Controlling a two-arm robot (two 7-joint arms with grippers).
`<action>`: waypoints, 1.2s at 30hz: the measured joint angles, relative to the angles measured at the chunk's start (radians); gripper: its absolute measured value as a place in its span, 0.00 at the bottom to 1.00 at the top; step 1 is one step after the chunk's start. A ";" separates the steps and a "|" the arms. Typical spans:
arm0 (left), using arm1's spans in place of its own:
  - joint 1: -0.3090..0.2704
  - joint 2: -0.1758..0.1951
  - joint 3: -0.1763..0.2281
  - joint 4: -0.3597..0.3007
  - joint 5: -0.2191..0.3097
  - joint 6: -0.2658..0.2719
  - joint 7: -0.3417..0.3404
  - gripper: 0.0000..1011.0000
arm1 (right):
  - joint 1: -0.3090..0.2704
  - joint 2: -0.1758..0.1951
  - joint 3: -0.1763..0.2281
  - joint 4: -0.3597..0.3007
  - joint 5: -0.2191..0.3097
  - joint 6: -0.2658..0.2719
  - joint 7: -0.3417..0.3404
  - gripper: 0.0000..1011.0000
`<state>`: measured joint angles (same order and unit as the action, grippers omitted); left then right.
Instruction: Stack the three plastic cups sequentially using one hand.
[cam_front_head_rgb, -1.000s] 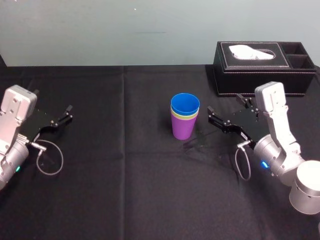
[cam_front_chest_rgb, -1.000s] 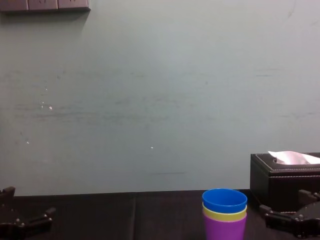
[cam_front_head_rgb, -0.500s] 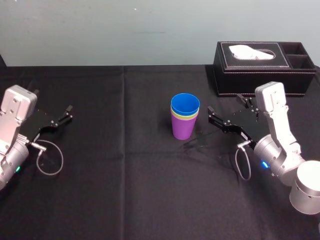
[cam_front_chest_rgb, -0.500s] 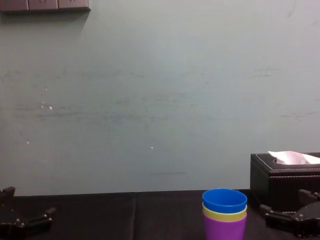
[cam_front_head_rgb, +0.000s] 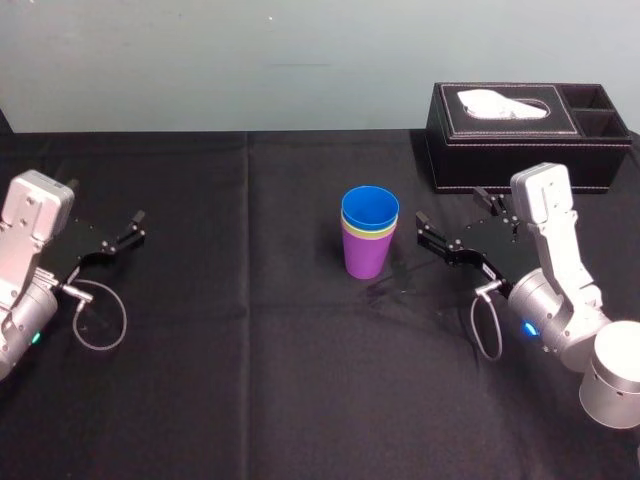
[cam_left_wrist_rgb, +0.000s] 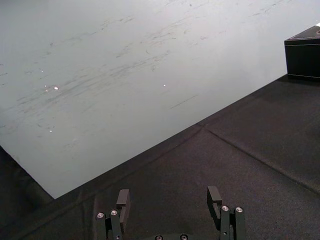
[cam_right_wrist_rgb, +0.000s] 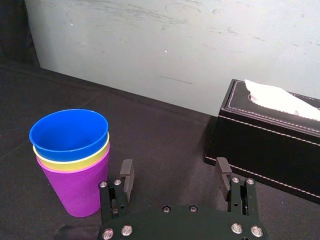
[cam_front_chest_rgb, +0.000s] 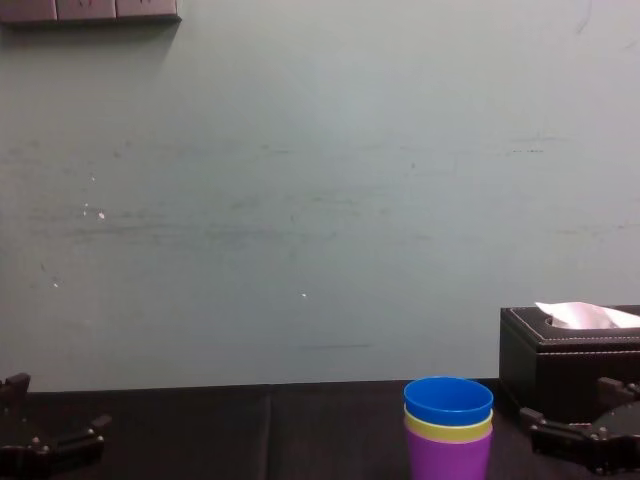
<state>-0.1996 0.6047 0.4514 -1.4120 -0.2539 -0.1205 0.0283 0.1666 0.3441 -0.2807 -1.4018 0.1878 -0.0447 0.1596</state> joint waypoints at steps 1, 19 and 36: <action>0.000 0.000 0.000 0.000 0.000 0.000 0.000 1.00 | 0.000 0.000 0.000 0.000 0.000 0.000 0.000 0.99; 0.000 0.000 0.000 0.000 0.000 0.000 0.000 1.00 | 0.000 0.000 0.000 0.000 0.000 0.000 -0.001 0.99; 0.000 0.000 0.000 0.000 0.000 0.000 0.000 1.00 | 0.000 0.000 0.000 0.000 0.000 0.000 -0.001 0.99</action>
<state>-0.1996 0.6047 0.4514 -1.4120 -0.2539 -0.1205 0.0283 0.1666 0.3441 -0.2807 -1.4017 0.1883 -0.0446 0.1586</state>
